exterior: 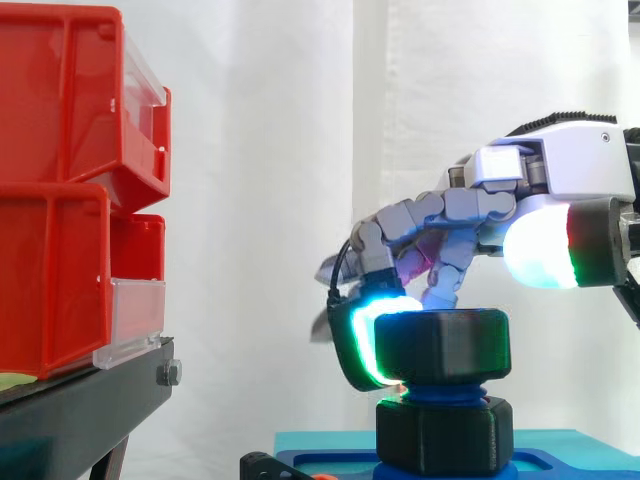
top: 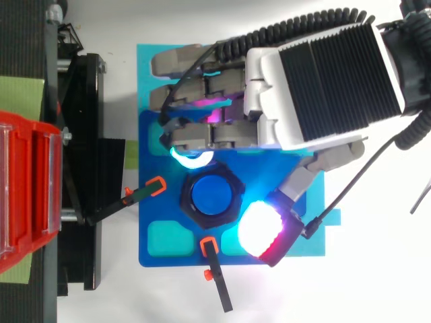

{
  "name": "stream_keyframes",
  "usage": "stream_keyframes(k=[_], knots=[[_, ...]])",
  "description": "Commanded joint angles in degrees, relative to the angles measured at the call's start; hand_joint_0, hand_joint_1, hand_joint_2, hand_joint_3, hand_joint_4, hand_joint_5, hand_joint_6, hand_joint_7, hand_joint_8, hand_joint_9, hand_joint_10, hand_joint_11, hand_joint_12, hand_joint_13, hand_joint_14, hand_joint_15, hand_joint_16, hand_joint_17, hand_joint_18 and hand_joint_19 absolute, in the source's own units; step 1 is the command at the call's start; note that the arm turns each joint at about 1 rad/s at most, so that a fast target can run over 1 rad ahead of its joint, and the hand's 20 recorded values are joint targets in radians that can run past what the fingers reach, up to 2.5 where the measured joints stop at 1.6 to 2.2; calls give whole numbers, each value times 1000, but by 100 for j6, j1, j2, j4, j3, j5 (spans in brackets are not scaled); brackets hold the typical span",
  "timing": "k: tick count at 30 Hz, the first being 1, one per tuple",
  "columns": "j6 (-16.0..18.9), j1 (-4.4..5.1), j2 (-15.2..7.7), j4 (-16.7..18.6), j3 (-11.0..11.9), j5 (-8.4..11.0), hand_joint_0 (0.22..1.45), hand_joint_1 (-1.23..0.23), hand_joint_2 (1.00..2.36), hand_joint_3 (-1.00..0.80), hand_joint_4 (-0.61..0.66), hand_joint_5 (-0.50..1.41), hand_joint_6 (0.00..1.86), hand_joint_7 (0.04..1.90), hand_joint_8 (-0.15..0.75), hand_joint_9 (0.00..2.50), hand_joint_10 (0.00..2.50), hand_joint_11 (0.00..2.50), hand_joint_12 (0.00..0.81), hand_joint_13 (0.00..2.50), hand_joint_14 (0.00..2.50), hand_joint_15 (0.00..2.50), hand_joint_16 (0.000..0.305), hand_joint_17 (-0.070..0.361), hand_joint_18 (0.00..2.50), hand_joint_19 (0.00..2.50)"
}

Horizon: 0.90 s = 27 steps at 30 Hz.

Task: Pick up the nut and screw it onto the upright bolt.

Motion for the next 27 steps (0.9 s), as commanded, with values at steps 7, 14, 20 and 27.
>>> stream_keyframes(k=[7,14,20,27], knots=[[-70,-89,-2,0,-2,-38,482,-193,1000,-500,41,55,671,1320,195,1553,0,21,215,871,0,0,23,52,596,0],[-70,-124,-2,96,-2,-56,480,-163,1000,-500,87,63,656,1280,196,1653,0,20,209,923,0,0,24,54,691,0],[-53,-177,7,334,-2,-214,472,-116,1000,-500,107,69,643,1295,214,1730,2,26,210,964,0,0,26,58,760,0],[-44,-265,7,351,15,-390,465,-80,1000,-500,150,76,556,1442,243,1655,0,6,234,936,0,0,29,65,735,0]])
